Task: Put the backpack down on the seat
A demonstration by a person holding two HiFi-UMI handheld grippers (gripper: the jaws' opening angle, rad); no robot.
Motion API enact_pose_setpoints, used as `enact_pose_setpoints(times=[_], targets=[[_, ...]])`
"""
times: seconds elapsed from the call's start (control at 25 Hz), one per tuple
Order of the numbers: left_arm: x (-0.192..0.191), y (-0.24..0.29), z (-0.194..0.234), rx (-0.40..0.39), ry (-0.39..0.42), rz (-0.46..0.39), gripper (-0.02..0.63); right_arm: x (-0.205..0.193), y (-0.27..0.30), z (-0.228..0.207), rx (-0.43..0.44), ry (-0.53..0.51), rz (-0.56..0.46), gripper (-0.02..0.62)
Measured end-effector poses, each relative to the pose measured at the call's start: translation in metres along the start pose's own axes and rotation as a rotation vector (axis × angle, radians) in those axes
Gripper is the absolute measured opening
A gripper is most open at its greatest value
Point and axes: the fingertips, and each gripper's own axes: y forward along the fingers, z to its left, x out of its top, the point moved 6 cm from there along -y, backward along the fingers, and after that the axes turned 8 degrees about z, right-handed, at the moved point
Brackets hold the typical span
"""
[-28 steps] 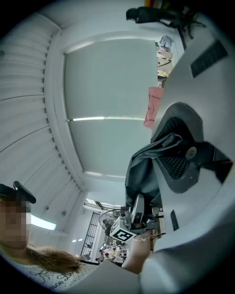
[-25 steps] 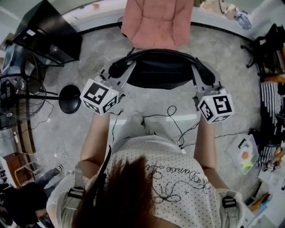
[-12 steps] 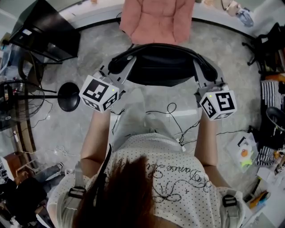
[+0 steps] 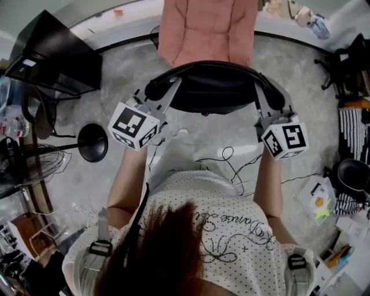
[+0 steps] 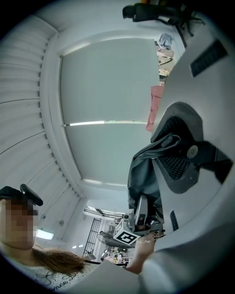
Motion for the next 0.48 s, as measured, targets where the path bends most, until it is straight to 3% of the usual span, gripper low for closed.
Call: enact_pose_setpoints(times=[0.48], targets=[[0.022, 0.04, 0.094, -0.07, 0.039, -0.019, 0.015, 0.033, 0.077, -0.016, -0.074, 0.018, -0.022, 0.067]])
